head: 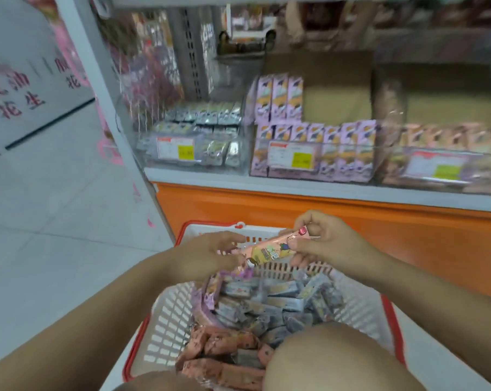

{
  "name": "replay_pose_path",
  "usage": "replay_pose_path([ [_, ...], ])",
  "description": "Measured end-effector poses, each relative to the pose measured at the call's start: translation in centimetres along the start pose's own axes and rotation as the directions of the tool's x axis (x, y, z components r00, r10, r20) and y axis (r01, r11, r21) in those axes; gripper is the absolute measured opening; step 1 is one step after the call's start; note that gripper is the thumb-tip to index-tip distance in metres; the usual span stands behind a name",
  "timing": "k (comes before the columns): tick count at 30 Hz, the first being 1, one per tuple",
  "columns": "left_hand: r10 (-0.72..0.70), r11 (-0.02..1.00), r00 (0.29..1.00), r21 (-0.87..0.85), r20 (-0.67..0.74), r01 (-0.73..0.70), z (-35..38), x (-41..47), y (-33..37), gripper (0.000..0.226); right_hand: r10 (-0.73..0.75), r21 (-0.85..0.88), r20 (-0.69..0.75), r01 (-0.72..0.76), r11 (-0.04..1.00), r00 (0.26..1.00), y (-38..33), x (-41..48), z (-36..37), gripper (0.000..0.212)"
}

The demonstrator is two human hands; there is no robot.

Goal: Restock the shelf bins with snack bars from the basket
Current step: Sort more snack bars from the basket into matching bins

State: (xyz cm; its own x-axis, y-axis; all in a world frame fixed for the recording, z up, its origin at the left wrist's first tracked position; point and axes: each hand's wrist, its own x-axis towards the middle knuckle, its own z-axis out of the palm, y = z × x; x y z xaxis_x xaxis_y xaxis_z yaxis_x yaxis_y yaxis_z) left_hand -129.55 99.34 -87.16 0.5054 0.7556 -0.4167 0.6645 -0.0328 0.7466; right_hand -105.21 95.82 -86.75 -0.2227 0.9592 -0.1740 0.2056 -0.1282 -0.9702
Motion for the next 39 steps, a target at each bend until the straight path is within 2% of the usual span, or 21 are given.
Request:
replay_pose_path([
  [3, 0.097, 0.989, 0.995, -0.116, 0.003, -0.096, 0.2, -1.3, 4.2, 0.038, -0.051, -0.015, -0.003, 0.051, 0.999, 0.999, -2.6, -2.7, -1.8, 0.014],
  [5, 0.143, 0.980, 0.990, -0.138, 0.000, -0.142, 0.9, -1.5, 6.8, 0.041, -0.092, -0.050, 0.005, 0.093, 0.994, 0.996, -4.1, -4.2, -2.8, 0.015],
  [7, 0.181, 0.974, 0.984, -0.139, 0.003, -0.178, 1.8, -1.6, 9.1, 0.035, -0.137, -0.070, -0.019, 0.135, 0.988, 0.990, -5.2, -5.3, -3.9, 0.019],
  [10, 0.247, 0.957, 0.968, -0.148, -0.040, -0.250, 3.0, -1.6, 12.3, 0.021, -0.231, -0.093, -0.180, 0.217, 0.972, 0.956, -6.4, -6.7, -5.3, 0.028],
  [12, 0.269, 0.941, 0.955, -0.177, -0.121, -0.287, 3.8, -1.5, 14.3, 0.019, -0.325, -0.104, -0.334, 0.308, 0.946, 0.885, -6.8, -7.6, -6.0, 0.035],
  [14, 0.254, 0.916, 0.943, -0.260, -0.217, -0.306, 5.0, -1.1, 16.2, 0.020, -0.375, -0.109, -0.409, 0.363, 0.925, 0.832, -6.7, -8.6, -6.3, 0.037],
  [18, 0.176, 0.830, 0.931, -0.460, -0.319, -0.315, 7.7, 1.0, 19.3, 0.029, -0.391, -0.150, -0.373, 0.360, 0.921, 0.842, -5.5, -10.0, -6.8, 0.031],
  [21, 0.189, 0.810, 0.924, -0.479, -0.332, -0.338, 9.4, 2.7, 21.4, 0.036, -0.380, -0.146, -0.442, 0.352, 0.924, 0.813, -5.3, -10.3, -8.8, 0.029],
  [23, 0.217, 0.807, 0.905, -0.455, -0.365, -0.377, 9.8, 4.1, 23.2, 0.019, -0.379, -0.111, -0.484, 0.374, 0.921, 0.789, -5.8, -10.1, -10.6, 0.029],
  [27, 0.078, 0.830, 0.832, -0.427, -0.549, -0.359, 10.7, 7.3, 26.8, 0.020, -0.360, -0.096, -0.565, 0.374, 0.922, 0.742, -6.5, -7.8, -14.6, 0.030],
  [30, 0.091, 0.877, 0.692, -0.271, -0.716, -0.396, 11.7, 9.3, 27.3, 0.024, -0.313, -0.119, -0.604, 0.306, 0.945, 0.733, -6.7, -5.1, -17.7, 0.033],
  [32, 0.196, 0.919, 0.608, -0.072, -0.769, -0.387, 12.0, 10.2, 26.4, 0.031, -0.305, -0.190, -0.624, 0.239, 0.952, 0.719, -7.0, -3.1, -19.5, 0.035],
  [33, 0.257, 0.935, 0.598, 0.038, -0.760, -0.353, 12.0, 10.6, 26.0, 0.036, -0.309, -0.211, -0.635, 0.226, 0.951, 0.708, -7.2, -1.9, -20.3, 0.036],
  [36, 0.329, 0.944, 0.650, 0.262, -0.685, -0.201, 11.5, 11.5, 24.8, 0.047, -0.283, -0.229, -0.675, 0.171, 0.958, 0.682, -7.5, 2.0, -22.5, 0.030],
  [39, 0.331, 0.924, 0.713, 0.366, -0.618, -0.110, 11.3, 11.9, 24.1, 0.054, -0.234, -0.223, -0.699, 0.105, 0.969, 0.675, -7.6, 5.5, -24.1, 0.029],
])
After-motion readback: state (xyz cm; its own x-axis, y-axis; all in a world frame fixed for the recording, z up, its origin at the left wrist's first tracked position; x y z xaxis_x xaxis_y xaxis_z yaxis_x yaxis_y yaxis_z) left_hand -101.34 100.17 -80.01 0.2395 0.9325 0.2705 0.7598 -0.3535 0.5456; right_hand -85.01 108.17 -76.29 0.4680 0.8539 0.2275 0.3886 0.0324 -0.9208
